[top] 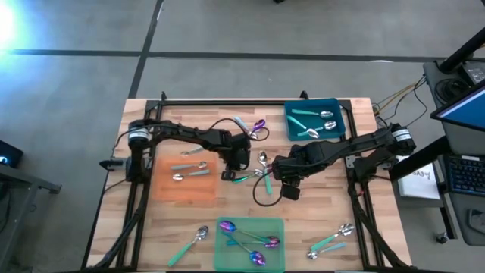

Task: Sort silverware by color (type)
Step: Put the middle blue spoon into the orange bin

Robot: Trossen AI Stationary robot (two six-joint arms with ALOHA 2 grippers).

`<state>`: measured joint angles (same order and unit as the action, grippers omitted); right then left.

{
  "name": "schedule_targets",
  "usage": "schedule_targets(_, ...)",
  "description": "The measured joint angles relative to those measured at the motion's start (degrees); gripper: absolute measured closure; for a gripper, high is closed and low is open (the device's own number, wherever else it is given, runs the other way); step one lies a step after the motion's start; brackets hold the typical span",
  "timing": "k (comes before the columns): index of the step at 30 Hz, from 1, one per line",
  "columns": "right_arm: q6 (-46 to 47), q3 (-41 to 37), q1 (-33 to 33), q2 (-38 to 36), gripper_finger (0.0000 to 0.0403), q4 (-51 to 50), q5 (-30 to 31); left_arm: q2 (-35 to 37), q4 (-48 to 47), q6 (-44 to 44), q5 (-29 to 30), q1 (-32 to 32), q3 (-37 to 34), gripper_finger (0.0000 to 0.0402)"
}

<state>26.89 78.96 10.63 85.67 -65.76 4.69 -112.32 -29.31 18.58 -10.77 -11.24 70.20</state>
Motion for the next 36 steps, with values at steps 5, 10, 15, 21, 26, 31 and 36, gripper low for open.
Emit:
schedule_targets(5,-0.5,0.0,0.0,0.0,0.0316,0.0,0.0,5.8,-4.3,-1.8,11.9,0.0,0.0,0.0374)
schedule_targets(10,-1.0,0.0,0.0,0.0,0.0316,0.0,0.0,10.8,-4.7,-3.1,13.3,0.1,0.0,0.0373)
schedule_targets(15,-0.7,0.0,0.0,0.0,0.0316,0.0,0.0,16.7,-6.2,-5.4,13.0,0.2,0.0,0.0372)
schedule_targets(21,-0.7,0.0,0.0,0.0,0.0316,0.1,0.0,26.1,-14.5,-12.1,12.9,3.0,-1.2,0.0371)
schedule_targets(26,-1.0,0.0,0.0,0.0,0.0316,1.3,2.8,34.6,-18.7,-22.3,12.8,9.7,-6.0,0.0370)
schedule_targets(31,-1.1,-0.1,-0.2,0.0,0.0316,3.8,4.4,41.5,-20.2,-34.6,12.7,17.7,-12.8,0.0370)
schedule_targets(36,-1.4,-0.2,-0.2,0.0,0.0316,6.3,4.5,45.8,-20.2,-44.4,12.7,23.4,-19.0,0.0370)
